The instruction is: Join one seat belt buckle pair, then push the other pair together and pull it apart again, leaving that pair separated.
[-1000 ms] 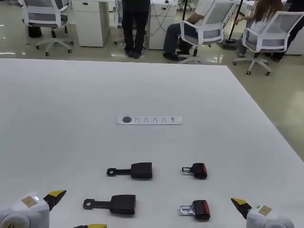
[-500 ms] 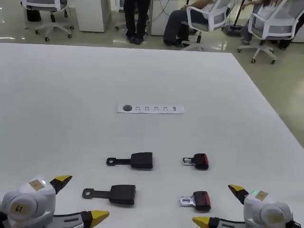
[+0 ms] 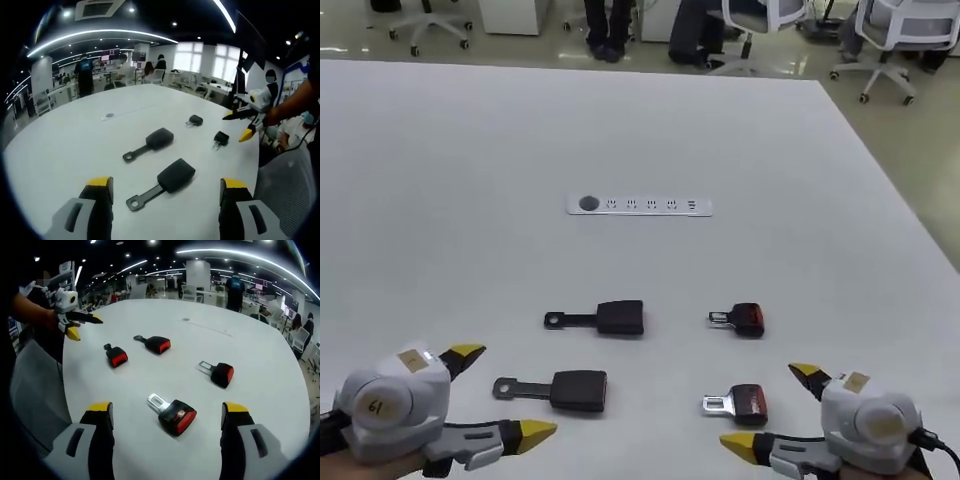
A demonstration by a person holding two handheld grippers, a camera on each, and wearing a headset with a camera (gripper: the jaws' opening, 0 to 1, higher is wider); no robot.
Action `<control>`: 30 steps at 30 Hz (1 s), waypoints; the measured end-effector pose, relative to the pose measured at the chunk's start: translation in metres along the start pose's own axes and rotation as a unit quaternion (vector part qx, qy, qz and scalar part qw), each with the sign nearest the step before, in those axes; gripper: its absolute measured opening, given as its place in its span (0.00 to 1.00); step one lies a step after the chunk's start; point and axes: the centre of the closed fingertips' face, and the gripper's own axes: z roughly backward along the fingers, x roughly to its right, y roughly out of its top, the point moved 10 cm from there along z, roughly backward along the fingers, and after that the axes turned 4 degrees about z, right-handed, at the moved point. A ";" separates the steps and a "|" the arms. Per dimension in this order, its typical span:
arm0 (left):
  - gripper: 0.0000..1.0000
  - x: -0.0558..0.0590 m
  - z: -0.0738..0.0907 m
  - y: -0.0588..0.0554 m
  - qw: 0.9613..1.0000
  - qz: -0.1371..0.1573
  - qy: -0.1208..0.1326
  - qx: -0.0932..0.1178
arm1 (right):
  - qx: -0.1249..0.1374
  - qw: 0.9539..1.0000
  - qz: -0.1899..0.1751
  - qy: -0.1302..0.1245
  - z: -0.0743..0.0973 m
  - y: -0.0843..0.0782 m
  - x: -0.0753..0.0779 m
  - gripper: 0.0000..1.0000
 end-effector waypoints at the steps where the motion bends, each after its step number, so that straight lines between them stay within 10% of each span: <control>1: 0.90 -0.001 -0.002 -0.001 1.000 -0.007 -0.001 -0.006 | -0.004 1.000 0.005 0.001 -0.001 -0.001 0.001 0.88; 17: 0.82 -0.015 -0.028 -0.003 0.995 -0.067 -0.054 -0.048 | -0.026 0.996 0.043 0.070 -0.018 -0.003 0.009 0.87; 30: 0.75 -0.013 -0.057 0.003 0.982 -0.130 -0.102 -0.093 | -0.052 0.989 0.066 0.119 -0.036 -0.008 0.025 0.81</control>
